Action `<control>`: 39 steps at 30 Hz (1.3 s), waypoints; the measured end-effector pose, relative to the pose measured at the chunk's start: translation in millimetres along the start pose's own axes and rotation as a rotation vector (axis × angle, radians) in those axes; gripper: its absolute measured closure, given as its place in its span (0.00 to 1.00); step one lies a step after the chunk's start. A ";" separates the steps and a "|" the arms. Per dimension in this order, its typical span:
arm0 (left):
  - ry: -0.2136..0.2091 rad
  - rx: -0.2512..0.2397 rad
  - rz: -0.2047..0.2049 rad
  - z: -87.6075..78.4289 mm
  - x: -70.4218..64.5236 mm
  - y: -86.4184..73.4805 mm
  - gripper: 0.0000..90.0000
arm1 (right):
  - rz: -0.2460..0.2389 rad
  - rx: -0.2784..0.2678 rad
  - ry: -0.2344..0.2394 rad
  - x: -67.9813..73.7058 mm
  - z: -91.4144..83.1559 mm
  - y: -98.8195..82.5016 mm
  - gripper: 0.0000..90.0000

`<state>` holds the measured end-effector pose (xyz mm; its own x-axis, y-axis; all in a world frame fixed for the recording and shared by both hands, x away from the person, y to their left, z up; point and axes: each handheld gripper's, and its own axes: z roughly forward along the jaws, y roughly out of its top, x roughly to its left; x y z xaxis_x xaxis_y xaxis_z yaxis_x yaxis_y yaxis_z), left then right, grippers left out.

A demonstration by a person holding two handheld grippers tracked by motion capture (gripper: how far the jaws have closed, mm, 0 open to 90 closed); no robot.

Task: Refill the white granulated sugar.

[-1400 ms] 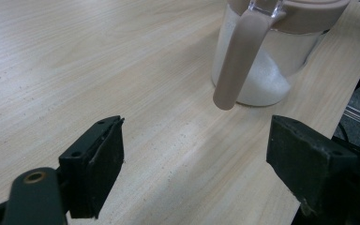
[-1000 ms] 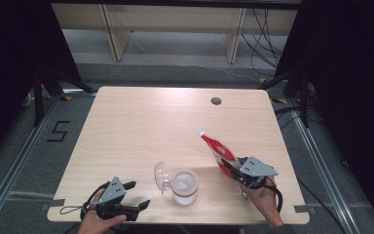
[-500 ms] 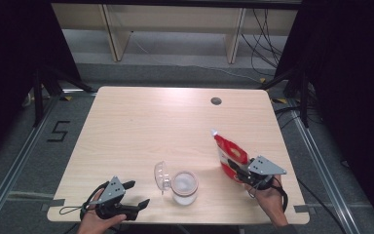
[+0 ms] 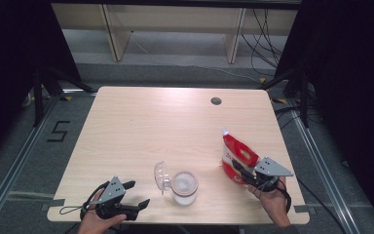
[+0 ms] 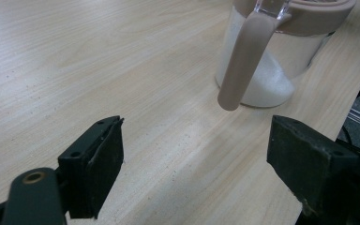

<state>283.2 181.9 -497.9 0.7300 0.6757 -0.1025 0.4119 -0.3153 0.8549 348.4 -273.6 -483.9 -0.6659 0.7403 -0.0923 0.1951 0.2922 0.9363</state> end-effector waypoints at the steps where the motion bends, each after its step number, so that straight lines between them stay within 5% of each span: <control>1: -0.001 -0.007 -0.009 0.6 -0.7 0.1 0.20 | 0.040 -0.009 -0.006 0.7 -1.5 -1.3 0.76; 2: -0.002 -0.002 -0.001 0.1 -0.4 0.3 0.20 | 0.050 -0.019 -0.034 1.2 -3.2 -2.3 0.75; 6: 0.006 0.007 0.004 0.2 -0.1 0.8 0.20 | 0.075 0.002 -0.022 1.8 -10.9 -2.2 0.73; 8: 0.007 0.007 0.004 0.1 -0.1 0.7 0.20 | 0.049 -0.009 -0.044 2.7 -11.7 -1.3 0.71; 12: 0.006 0.002 -0.003 1.5 1.2 0.9 0.20 | 0.131 0.016 -0.056 7.0 -16.7 -1.8 0.61; 13: 0.006 0.002 0.002 1.6 1.1 1.2 0.20 | 0.104 0.011 -0.040 3.7 -16.7 -2.7 0.58; 17: 0.006 0.006 0.027 0.5 1.0 2.3 0.20 | 0.154 0.003 -0.062 8.1 -24.2 -2.8 0.48; 21: 0.009 0.003 0.002 0.6 0.7 1.7 0.20 | 0.181 0.025 -0.094 14.4 -33.7 -2.2 0.42; 24: 0.006 0.002 0.000 0.5 0.8 1.9 0.20 | 0.181 -0.011 -0.089 15.0 -38.8 -4.4 0.41; 27: 0.001 0.001 0.014 0.6 2.0 2.7 0.20 | 0.183 0.034 -0.104 17.1 -44.3 -4.8 0.43; 33: 0.004 0.000 -0.012 1.6 -0.9 2.6 0.21 | 0.154 0.018 -0.116 13.9 -49.8 -6.5 0.42; 37: -0.002 0.005 0.008 0.6 0.6 3.3 0.21 | 0.193 0.048 -0.115 15.4 -56.5 -7.5 0.41; 39: 0.002 0.002 -0.017 0.6 -0.1 2.7 0.21 | 0.206 0.053 -0.130 16.7 -58.9 -9.7 0.40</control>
<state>284.6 180.6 -495.8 0.7218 0.6823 -0.1161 0.4255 -0.3051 0.8520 292.9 -299.8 -474.5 -0.5109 0.8580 0.0530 0.3567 0.1555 0.9212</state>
